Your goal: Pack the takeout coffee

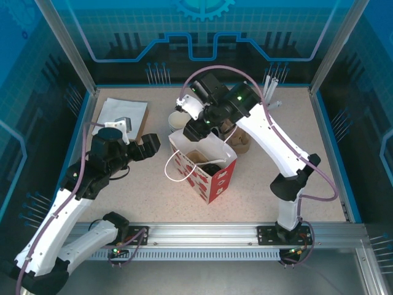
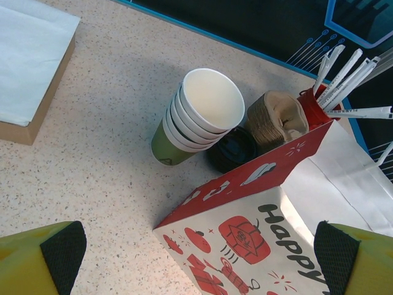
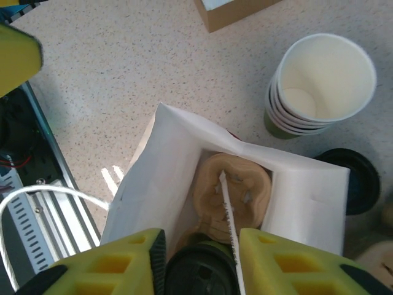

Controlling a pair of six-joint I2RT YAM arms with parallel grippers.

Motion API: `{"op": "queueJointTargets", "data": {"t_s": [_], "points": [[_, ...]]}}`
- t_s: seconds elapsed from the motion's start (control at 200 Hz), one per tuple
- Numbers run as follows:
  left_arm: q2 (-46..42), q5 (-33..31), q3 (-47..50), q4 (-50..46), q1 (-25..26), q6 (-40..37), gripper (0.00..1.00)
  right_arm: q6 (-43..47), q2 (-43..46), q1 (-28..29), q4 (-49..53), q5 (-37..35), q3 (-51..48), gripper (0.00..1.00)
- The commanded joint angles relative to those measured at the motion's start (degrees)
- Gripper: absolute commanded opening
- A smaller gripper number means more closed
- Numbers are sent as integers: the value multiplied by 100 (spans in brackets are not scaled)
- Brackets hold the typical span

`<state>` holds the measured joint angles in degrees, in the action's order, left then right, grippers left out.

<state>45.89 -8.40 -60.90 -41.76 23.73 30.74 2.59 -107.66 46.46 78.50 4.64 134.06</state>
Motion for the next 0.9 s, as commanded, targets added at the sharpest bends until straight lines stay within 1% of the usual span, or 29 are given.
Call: {"op": "queueJointTargets", "data": {"t_s": [0.0,0.09,0.145,0.26,0.46,0.54,0.61,0.685,0.775,0.895], "points": [[45,-109,-55,-114,-69,54,99,-80,574,-13,50,-265,116,42],[127,-102,-167,-249,-120,8,99,-107,922,-39,-89,-406,-120,46],[218,-100,-272,-412,-181,-36,99,-124,1174,-62,-216,-466,-360,50],[430,-24,-542,-792,-441,-160,99,-189,1741,-133,-530,-534,-974,59],[792,420,-814,-1084,-1146,-561,99,-388,2788,-364,-1256,-486,-2254,79],[1084,584,-981,-1204,-1440,-817,99,-506,3205,-499,-1581,-482,-2775,86],[1410,661,-1169,-1313,-1695,-1109,99,-611,3538,-646,-1835,-450,-3192,90],[1782,709,-1337,-1373,-1931,-1410,98,-723,3888,-820,-2069,-412,-3589,100],[2274,567,-1518,-1423,-2109,-1821,97,-833,4254,-1015,-2292,-377,-4001,100],[3042,185,-1807,-1518,-2170,-2318,96,-937,4625,-1194,-2442,-376,-4414,100]]}}
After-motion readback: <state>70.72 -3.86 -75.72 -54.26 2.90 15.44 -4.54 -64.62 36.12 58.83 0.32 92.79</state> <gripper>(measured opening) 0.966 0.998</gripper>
